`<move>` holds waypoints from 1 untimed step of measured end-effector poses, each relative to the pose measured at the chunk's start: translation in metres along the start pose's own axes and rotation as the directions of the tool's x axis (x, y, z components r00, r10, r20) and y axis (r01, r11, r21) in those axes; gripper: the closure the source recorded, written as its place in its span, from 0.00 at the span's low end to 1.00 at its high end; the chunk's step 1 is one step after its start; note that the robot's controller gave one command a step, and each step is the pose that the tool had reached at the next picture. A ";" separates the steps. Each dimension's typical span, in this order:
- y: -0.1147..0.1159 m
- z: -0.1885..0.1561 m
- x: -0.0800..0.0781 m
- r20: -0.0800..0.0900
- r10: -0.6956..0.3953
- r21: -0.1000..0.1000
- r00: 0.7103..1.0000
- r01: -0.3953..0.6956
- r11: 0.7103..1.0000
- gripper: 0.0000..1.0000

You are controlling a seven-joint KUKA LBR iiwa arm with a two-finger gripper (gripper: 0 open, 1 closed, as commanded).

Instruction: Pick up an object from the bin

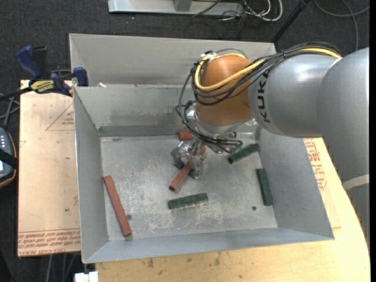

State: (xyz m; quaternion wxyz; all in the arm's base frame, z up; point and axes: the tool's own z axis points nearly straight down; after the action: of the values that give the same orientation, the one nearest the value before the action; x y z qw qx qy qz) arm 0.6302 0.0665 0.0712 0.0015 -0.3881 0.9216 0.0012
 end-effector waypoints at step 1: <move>-0.010 -0.098 -0.014 0.001 0.003 0.001 1.000 -0.003 1.000 1.00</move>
Offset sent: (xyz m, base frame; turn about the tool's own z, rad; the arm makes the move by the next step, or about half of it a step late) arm 0.0000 0.0000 0.0000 0.0000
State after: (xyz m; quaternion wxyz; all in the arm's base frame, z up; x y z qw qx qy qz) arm 0.6470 0.0690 0.1688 0.0022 -0.3868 0.9222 0.0007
